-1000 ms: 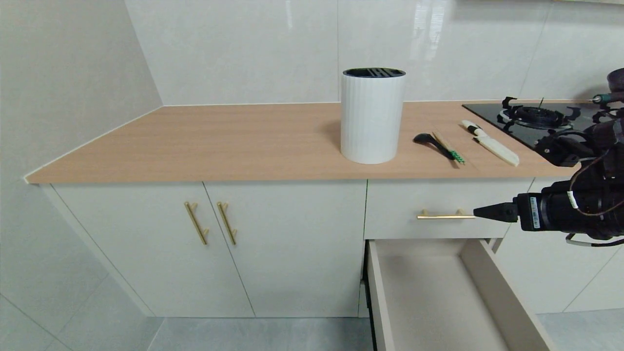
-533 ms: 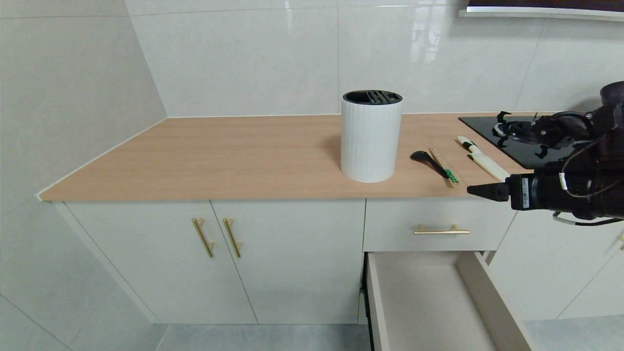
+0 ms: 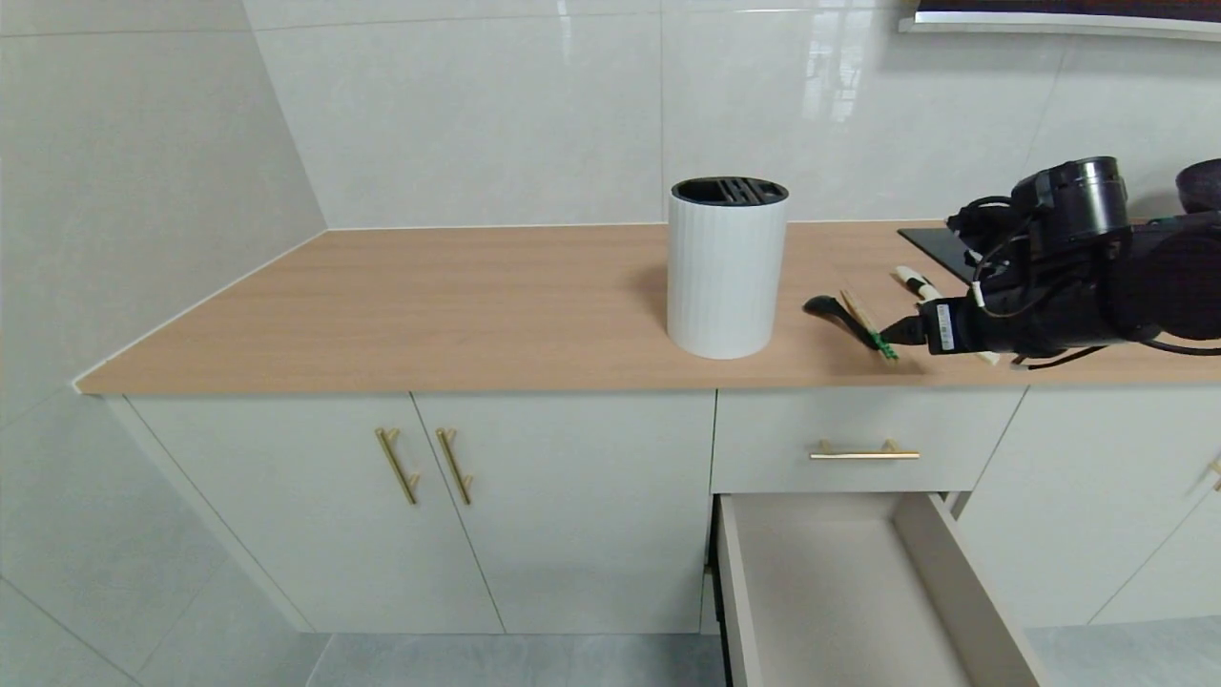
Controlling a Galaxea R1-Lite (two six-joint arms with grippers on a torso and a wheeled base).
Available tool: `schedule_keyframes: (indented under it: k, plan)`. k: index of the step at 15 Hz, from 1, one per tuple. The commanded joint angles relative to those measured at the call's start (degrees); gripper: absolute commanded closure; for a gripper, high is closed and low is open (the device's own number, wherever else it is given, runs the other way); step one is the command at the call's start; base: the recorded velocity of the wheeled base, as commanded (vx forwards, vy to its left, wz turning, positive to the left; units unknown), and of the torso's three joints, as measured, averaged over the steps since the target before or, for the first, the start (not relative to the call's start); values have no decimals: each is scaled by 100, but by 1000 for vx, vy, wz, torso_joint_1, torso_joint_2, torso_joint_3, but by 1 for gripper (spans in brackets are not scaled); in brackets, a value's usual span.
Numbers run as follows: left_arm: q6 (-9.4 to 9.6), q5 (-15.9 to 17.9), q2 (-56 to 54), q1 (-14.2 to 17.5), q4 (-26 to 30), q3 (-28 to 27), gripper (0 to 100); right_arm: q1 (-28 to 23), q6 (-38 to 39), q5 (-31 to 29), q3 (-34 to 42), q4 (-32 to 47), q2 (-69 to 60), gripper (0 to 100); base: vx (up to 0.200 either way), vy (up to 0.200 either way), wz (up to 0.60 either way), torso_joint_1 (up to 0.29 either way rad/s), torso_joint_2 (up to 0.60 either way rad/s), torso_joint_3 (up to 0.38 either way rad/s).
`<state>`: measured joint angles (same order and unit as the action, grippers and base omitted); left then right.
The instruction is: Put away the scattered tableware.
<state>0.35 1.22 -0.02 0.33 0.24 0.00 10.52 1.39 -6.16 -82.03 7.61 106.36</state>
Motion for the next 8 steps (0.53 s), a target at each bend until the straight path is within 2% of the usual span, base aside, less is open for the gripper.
schedule_keyframes:
  k: [1,4,8]
  plan:
    - [0,1,2,2,2,0,0,11,98,-26,-314,109,543,0,0,0,0,0,0,0]
    - [0,1,2,2,2,0,0,143,432,-114,-568,101,851,0,0,0,0,0,0,0]
    - [0,1,2,2,2,0,0,161,538,-650,-823,65,1317,0,0,0,0,0,0,0]
